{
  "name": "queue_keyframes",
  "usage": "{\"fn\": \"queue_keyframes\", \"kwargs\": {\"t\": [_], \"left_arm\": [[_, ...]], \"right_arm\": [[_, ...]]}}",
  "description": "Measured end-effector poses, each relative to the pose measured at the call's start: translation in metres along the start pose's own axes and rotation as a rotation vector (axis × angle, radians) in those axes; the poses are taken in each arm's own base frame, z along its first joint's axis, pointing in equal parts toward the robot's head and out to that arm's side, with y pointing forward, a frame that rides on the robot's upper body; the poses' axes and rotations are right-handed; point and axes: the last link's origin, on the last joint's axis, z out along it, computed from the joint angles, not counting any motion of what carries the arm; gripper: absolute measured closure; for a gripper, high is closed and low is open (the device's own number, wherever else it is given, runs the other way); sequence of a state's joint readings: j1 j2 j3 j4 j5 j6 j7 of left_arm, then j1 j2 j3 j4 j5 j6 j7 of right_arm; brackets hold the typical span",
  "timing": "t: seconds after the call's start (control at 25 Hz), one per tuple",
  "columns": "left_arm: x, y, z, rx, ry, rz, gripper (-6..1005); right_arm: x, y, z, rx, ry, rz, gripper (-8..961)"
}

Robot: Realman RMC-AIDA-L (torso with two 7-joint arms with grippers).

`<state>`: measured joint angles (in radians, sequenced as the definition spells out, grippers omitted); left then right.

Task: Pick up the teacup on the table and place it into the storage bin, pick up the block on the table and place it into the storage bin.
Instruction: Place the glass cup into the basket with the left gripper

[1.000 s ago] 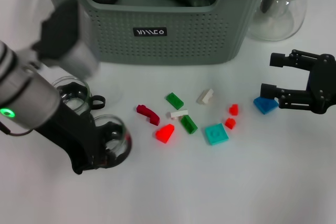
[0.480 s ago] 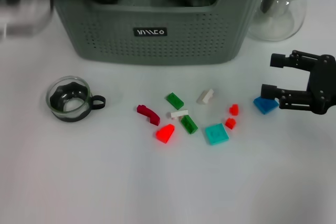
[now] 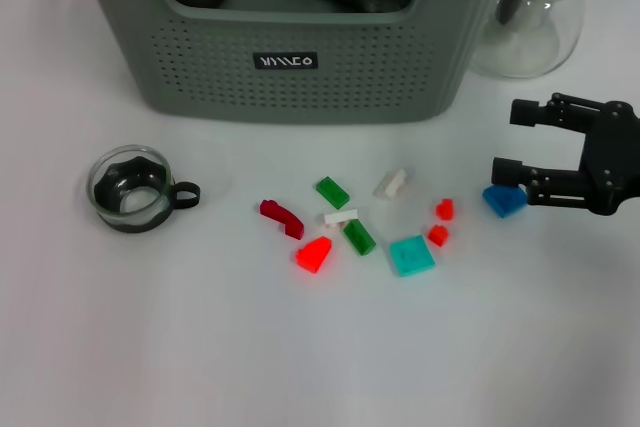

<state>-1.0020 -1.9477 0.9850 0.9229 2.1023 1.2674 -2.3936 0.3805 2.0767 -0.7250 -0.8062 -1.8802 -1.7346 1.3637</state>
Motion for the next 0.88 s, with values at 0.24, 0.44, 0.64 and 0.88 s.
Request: {"fn": "queue_keyframes", "kwargs": {"t": [0.24, 0.44, 0.64, 0.88], "left_arm": [[-0.027, -0.022, 0.066, 0.337, -0.283, 0.087, 954], [-0.049, -0.016, 0.089, 0.442, -0.363, 0.212, 952], [-0.067, -0.011, 0.1, 0.441, -0.419, 0.224, 951], [-0.069, -0.01, 0.099, 0.439, -0.423, 0.203, 913]], "right_arm": [[0.0, 0.0, 0.001, 0.0, -0.001, 0.001, 96], [0.002, 0.001, 0.002, 0.001, -0.001, 0.005, 97], [0.005, 0.001, 0.004, 0.004, 0.005, 0.018, 97], [0.008, 0.0, 0.006, 0.002, 0.033, 0.02, 96]]}}
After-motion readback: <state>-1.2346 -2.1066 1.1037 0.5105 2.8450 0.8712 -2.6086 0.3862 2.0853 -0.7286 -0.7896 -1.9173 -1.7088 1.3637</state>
